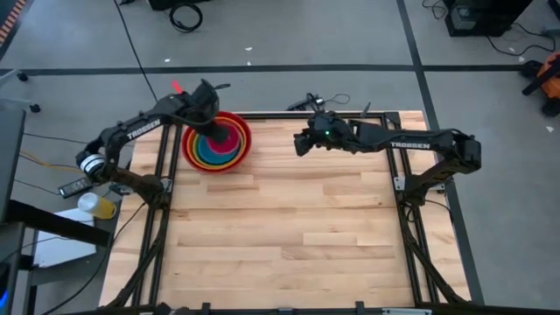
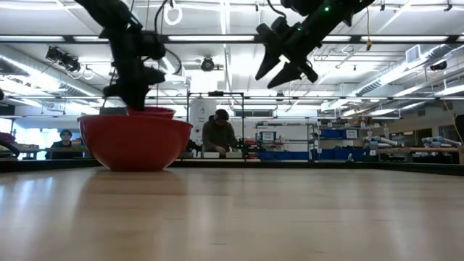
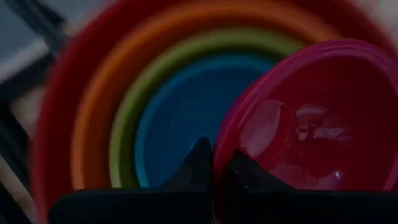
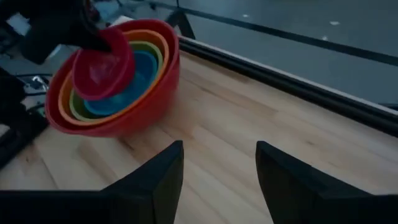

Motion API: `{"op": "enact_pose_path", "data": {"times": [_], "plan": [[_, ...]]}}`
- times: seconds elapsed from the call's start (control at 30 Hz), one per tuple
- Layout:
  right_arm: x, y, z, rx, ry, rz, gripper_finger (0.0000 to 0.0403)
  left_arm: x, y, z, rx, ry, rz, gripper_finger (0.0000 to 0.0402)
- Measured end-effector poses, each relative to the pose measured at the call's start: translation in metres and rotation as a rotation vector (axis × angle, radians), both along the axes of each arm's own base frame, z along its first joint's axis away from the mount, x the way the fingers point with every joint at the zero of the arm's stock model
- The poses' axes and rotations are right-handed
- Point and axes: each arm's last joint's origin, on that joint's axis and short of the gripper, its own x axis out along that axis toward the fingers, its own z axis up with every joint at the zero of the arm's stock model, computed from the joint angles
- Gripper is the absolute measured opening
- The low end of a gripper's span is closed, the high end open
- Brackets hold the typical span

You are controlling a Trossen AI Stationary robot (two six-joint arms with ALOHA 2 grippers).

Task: Nest bowls inside each other
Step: Stack the pink bowl on top of the blue bowl, then return to Home Position

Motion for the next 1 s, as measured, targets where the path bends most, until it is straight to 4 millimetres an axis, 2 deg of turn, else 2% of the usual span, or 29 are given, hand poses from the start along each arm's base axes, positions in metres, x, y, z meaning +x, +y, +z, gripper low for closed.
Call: {"op": "enact_pose_path", "data": {"times": [0.13, 0.23, 0.33, 0.43, 0.6, 0.73, 0.8, 0.9, 1.0], "plan": [[-0.003, 0.0, -0.006, 0.022, 0.066, 0.001, 0.0203, -0.011, 0.003, -0.02, -0.036, 0.021, 0.033, 0.0014], [-0.004, 0.001, -0.006, 0.028, 0.073, 0.005, 0.0203, -0.017, -0.001, -0.036, -0.079, 0.05, 0.047, 0.0034], [-0.004, 0.001, -0.005, 0.034, 0.067, 0.02, 0.0203, -0.018, -0.001, -0.042, -0.08, 0.043, 0.059, 0.0083], [-0.008, 0.001, -0.001, 0.039, 0.054, 0.033, 0.0203, -0.018, -0.002, -0.04, -0.083, 0.033, 0.091, 0.0145], [-0.024, -0.001, 0.018, -0.023, 0.041, 0.065, 0.0202, -0.019, -0.006, -0.019, -0.008, 0.031, 0.106, 0.0233], [-0.046, -0.003, 0.048, -0.101, -0.054, 0.098, 0.0194, -0.026, -0.016, 0.011, 0.126, 0.116, 0.145, 0.0252], [-0.058, -0.002, 0.065, -0.129, -0.136, 0.188, 0.0185, -0.03, -0.024, 0.028, 0.173, 0.07, 0.129, 0.0249], [-0.076, 0.005, 0.09, -0.183, -0.278, 0.379, 0.0167, -0.027, -0.043, 0.059, 0.268, -0.182, -0.012, 0.0238], [-0.094, 0.02, 0.11, -0.269, -0.364, 0.491, 0.014, -0.019, -0.068, 0.089, 0.426, -0.534, -0.28, 0.0225]]}}
